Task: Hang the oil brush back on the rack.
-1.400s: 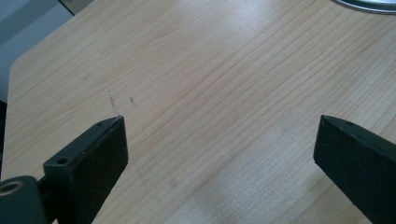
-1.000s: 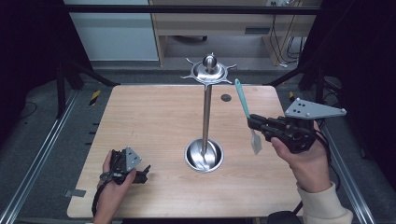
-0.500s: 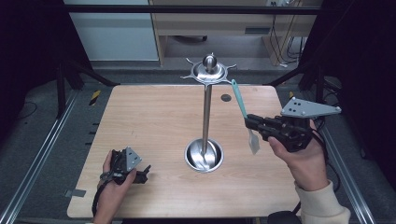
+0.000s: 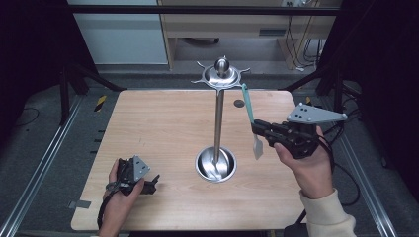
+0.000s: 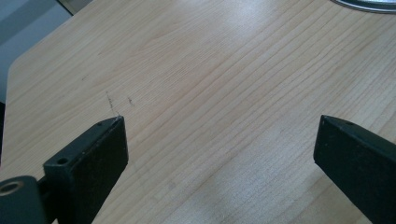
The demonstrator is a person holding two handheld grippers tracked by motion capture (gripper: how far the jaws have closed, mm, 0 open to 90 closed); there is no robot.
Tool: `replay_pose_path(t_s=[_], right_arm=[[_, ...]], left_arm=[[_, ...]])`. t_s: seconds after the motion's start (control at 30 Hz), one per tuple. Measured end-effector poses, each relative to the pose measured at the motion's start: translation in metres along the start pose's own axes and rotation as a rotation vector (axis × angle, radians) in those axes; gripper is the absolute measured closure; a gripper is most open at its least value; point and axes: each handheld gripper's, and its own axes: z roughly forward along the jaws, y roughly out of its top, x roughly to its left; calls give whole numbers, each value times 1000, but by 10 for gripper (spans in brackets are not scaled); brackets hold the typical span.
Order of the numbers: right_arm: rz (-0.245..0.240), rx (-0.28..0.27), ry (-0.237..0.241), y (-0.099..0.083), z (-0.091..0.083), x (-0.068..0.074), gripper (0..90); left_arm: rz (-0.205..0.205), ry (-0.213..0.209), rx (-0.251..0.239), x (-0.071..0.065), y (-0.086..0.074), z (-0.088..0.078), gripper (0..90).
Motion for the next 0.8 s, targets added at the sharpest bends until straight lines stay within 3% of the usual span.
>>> replay_pose_path(t_s=[0.3,0.8], right_arm=[[-11,-21,-35,-3,13,3,824],[0,-56,-35,-7,22,2,835]], left_arm=[[0,1,-2,0,0,0,26],[-1,1,-3,0,0,0,26]])
